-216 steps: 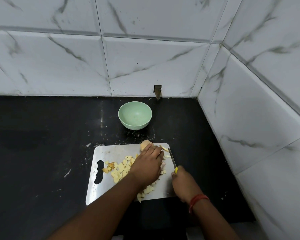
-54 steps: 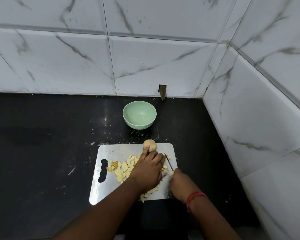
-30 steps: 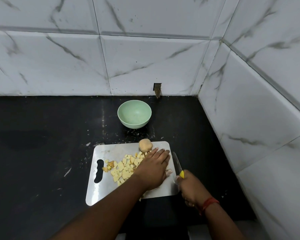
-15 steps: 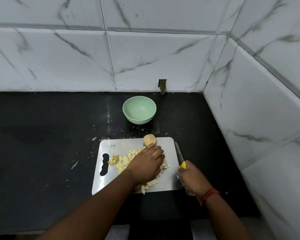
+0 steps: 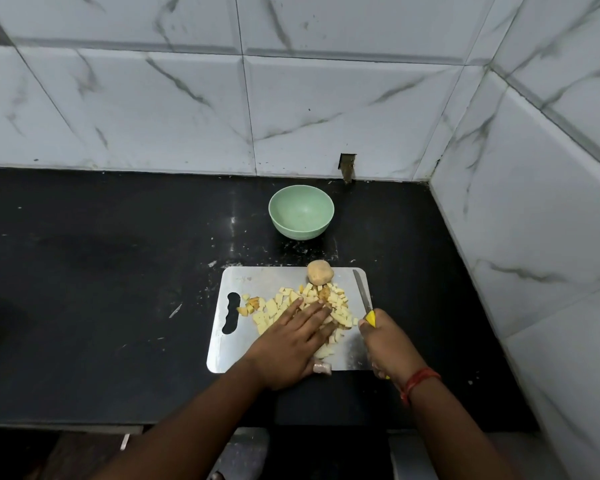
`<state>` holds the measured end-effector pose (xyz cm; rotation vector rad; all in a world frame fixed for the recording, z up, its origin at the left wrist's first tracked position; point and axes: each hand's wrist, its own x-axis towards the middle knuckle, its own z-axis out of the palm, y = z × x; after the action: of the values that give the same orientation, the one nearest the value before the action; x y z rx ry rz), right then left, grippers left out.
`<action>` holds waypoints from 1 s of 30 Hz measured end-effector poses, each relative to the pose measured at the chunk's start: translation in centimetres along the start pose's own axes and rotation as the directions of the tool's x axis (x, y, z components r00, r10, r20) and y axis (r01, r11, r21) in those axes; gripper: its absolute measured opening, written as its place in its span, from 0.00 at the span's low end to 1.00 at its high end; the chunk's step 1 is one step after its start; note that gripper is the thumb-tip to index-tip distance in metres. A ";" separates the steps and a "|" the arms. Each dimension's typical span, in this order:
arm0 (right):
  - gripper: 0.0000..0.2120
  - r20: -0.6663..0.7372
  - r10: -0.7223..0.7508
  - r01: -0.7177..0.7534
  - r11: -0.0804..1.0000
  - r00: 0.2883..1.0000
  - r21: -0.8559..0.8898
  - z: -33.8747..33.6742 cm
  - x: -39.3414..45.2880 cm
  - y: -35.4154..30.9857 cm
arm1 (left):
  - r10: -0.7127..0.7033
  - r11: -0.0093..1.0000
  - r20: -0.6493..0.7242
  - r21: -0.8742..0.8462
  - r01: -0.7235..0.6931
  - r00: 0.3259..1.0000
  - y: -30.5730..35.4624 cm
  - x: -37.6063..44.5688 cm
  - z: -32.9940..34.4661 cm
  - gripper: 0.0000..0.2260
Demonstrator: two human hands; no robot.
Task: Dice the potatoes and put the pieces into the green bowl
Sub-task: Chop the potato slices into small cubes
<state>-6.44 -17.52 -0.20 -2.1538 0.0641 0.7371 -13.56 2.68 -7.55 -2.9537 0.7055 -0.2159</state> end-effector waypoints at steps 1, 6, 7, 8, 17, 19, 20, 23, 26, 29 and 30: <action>0.06 0.001 -0.004 0.004 1.000 1.000 -0.005 0.1 -0.1 0.0 | -0.032 1.000 0.000 0.001 0.032 1.000 -0.1 -0.1 0.1 0.29; 0.07 -0.003 0.004 -0.004 1.000 1.000 0.025 0.4 -0.9 0.3 | -0.104 0.995 0.023 -0.009 0.104 0.994 -0.1 -0.7 0.6 0.29; 0.07 -0.015 -0.005 0.006 1.000 1.000 0.023 0.5 -1.0 0.3 | -0.117 0.993 0.017 -0.018 0.117 0.993 0.0 -0.8 0.6 0.29; 0.06 -0.035 -0.012 0.013 0.999 0.999 0.031 0.5 -1.1 0.3 | -0.130 0.991 0.007 -0.033 0.130 0.991 0.1 -0.9 0.6 0.29; 0.10 -0.286 -0.172 0.113 0.971 0.943 -0.210 1.5 2.4 -0.7 | -0.291 0.946 -0.001 -0.150 0.288 0.957 -1.0 1.4 -1.4 0.31; 0.12 -0.252 -0.183 0.118 0.961 0.950 -0.250 2.0 2.7 -0.9 | -0.321 0.939 0.017 -0.125 0.320 0.947 -1.6 2.2 -1.5 0.31; 0.13 -0.229 -0.191 0.126 0.954 0.954 -0.272 2.2 2.8 -1.0 | -0.332 0.936 0.028 -0.116 0.333 0.943 -1.9 2.5 -1.6 0.31; 0.12 -0.170 -0.204 0.150 0.946 0.964 -0.288 2.4 3.1 -0.8 | -0.372 0.914 0.034 -0.158 0.373 0.928 -2.6 4.0 -2.0 0.30; 0.11 -0.253 -0.202 0.151 0.967 0.946 -0.206 1.6 3.3 -0.4 | -0.409 0.884 0.058 -0.222 0.411 0.911 -3.4 6.0 -2.6 0.29; 0.10 -0.320 -0.200 0.160 0.976 0.926 -0.149 0.8 3.6 0.3 | -0.391 0.888 0.127 -0.208 0.410 0.911 -4.2 8.1 -2.7 0.31; 0.10 -0.318 -0.206 0.168 0.975 0.925 -0.143 0.8 3.6 0.5 | -0.384 0.890 0.155 -0.201 0.409 0.910 -4.4 8.7 -2.6 0.32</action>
<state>-3.97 -16.54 -2.84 -2.3345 -0.0085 0.2674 -4.35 2.47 -3.43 -3.2725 0.1057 0.0061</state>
